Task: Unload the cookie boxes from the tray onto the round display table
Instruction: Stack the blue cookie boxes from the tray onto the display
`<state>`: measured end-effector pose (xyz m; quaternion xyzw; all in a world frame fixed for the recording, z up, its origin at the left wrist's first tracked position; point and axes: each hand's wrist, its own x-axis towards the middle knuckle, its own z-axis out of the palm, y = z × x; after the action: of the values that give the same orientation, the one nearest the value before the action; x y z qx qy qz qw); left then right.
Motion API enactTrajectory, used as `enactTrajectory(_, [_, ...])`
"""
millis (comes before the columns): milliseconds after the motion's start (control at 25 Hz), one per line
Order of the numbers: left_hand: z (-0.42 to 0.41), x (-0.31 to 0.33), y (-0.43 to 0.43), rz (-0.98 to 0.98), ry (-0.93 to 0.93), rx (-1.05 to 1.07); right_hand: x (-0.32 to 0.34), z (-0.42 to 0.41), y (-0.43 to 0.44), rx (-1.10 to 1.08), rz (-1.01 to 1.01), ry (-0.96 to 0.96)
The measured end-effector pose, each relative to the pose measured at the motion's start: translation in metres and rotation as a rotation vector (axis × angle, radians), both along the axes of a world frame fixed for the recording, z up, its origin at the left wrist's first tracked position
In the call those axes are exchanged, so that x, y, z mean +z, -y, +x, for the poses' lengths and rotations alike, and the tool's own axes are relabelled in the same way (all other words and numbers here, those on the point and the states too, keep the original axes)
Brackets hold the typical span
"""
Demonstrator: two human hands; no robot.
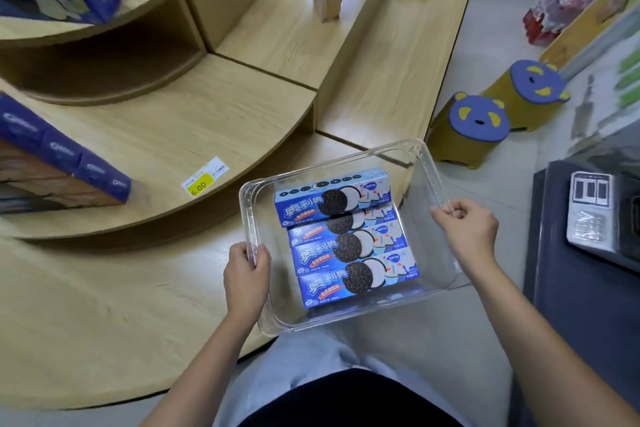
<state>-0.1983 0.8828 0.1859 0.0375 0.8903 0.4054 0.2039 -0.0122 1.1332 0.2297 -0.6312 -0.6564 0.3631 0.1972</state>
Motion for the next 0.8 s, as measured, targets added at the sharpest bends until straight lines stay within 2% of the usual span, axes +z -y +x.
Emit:
enactTrajectory(280, [0.003, -0.002, -0.042, -0.057, 0.053, 0.102, 0.001, -0.041, -0.072, 0.186, -0.033, 0.062])
enactTrajectory(560, [0.035, -0.013, -0.059, -0.160, 0.055, 0.444, -0.024, -0.100, -0.121, 0.565, -0.102, 0.113])
enactTrajectory(800, [0.056, -0.018, -0.074, -0.218, 0.074, 0.685, -0.028, -0.146, -0.137, 0.843, -0.065, 0.115])
